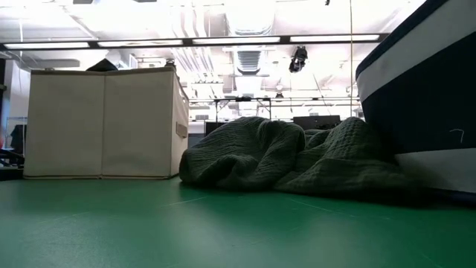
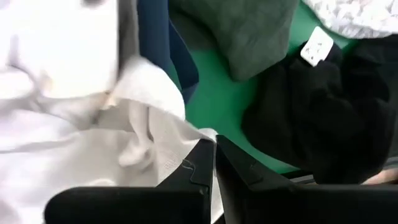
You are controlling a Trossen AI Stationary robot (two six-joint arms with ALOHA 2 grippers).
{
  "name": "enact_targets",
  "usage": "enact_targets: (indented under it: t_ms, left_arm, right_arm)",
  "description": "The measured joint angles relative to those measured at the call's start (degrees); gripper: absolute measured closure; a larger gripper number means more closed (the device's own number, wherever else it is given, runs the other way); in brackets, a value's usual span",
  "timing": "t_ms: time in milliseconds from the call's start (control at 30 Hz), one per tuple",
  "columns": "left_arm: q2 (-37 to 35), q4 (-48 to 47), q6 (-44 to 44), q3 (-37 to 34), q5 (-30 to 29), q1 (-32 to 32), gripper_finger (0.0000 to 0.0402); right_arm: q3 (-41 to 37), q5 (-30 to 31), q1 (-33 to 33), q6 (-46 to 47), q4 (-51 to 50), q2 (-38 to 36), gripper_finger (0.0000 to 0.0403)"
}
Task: Sort clothes
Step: Put the center white cloth into the blue bin
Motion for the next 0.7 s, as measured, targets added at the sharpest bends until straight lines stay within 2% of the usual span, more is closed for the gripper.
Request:
enact_targets:
  t_ms: [367, 700]
  left_arm:
    - [0.00, 0.05, 0.00, 0.00, 0.01, 0.00, 0.0401]
    - [0.00, 0.05, 0.00, 0.00, 0.03, 0.00, 0.0401]
  right_arm:
    - [12.46, -0.30, 0.00, 8.56, 1.62, 0.00, 0.0394]
    - [14.44, -3.39, 0.14, 8.95, 16.64, 4.08, 0.0394]
